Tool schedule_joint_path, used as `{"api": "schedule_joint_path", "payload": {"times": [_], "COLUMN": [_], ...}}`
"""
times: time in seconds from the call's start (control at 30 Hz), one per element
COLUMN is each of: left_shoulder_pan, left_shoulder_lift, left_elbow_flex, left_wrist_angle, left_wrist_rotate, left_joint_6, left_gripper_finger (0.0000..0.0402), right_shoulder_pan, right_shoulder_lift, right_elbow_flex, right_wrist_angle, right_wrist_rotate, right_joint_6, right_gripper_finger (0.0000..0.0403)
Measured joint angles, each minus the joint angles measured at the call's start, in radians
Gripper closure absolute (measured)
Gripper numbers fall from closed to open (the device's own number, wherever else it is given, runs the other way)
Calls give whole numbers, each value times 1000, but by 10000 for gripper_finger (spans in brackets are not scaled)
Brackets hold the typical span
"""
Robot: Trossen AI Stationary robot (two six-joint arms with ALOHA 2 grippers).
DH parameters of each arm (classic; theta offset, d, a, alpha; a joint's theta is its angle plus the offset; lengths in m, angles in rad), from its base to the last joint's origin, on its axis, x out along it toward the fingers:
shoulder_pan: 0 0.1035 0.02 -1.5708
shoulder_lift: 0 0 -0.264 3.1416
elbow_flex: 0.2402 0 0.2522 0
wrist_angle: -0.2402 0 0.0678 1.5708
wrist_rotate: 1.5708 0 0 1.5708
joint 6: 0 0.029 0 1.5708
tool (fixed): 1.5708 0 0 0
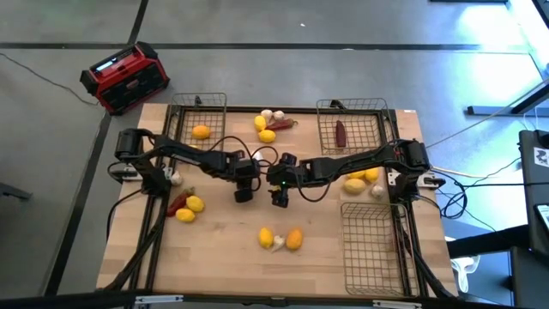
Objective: Sort produce into baskets
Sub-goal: Put the white garlic into the bottom wire basket
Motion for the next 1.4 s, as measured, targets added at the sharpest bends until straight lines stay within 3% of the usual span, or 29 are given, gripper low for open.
{"api": "schedule_joint_path", "payload": {"times": [0.3,0.5,0.7,0.93,1.13,1.4], "left_shoulder_pan": [-82,-159,-210,-243,-248,-255], "left_shoulder_lift": [-166,-278,-299,-299,-299,-299], "left_elbow_flex": [34,36,37,37,37,37], "left_wrist_angle": [-14,0,72,123,127,138], "left_wrist_rotate": [-1,0,1,1,-2,-4], "left_joint_6": [-7,-10,-48,-54,-33,-23], "left_gripper_finger": [276,275,275,275,275,275], "right_shoulder_pan": [0,39,77,78,78,78], "right_shoulder_lift": [-10,-61,-98,-98,-97,-97], "right_elbow_flex": [-1,-1,-1,-1,-1,-1], "right_wrist_angle": [37,35,102,138,170,173], "right_wrist_rotate": [-23,-44,-48,-78,-130,-96], "right_joint_6": [18,-80,-193,-163,-119,-113], "right_gripper_finger": [56,56,56,60,119,223]}}
